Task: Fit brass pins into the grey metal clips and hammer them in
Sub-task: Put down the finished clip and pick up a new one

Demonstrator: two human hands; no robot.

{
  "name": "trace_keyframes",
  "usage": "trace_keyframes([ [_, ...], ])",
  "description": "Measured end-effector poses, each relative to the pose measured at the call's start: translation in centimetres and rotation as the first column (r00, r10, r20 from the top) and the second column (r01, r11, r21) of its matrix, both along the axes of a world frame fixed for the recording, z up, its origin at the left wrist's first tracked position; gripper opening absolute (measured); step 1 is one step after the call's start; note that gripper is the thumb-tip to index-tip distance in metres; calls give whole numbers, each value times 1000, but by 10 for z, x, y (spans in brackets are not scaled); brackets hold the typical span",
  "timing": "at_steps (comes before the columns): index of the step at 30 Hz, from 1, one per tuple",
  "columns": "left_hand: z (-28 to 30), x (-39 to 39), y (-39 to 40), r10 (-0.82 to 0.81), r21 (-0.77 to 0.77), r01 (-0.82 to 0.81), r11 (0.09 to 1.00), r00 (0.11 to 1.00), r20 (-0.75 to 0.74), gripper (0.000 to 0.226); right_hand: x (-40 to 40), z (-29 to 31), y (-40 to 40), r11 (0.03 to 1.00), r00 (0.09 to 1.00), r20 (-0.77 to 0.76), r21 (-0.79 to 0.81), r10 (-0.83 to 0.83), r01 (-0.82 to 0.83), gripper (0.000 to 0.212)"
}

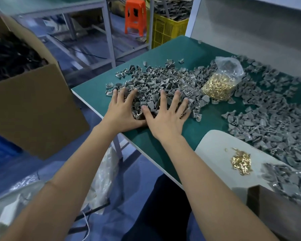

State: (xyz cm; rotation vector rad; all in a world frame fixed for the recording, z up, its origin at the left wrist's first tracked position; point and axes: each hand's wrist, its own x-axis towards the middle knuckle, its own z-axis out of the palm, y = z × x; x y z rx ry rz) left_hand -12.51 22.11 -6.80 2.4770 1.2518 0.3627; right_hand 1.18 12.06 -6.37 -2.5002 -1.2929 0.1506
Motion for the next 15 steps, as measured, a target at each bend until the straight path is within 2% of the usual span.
trace_keyframes([
  [7,4,17,8,-15,26,14,1000,998,55,119,13,9,11,1000,999,-50,-17,-19,18,88],
  [10,6,12,4,-51,211,30,977,994,92,114,12,21,11,999,992,-119,-11,35,-37,90],
  [12,9,13,-7,-130,311,84,947,983,131,113,18,31,-2,996,981,-171,37,87,-82,89],
  [15,20,38,-37,-306,472,170,865,924,229,105,39,49,-29,972,959,-193,146,208,-182,75],
])
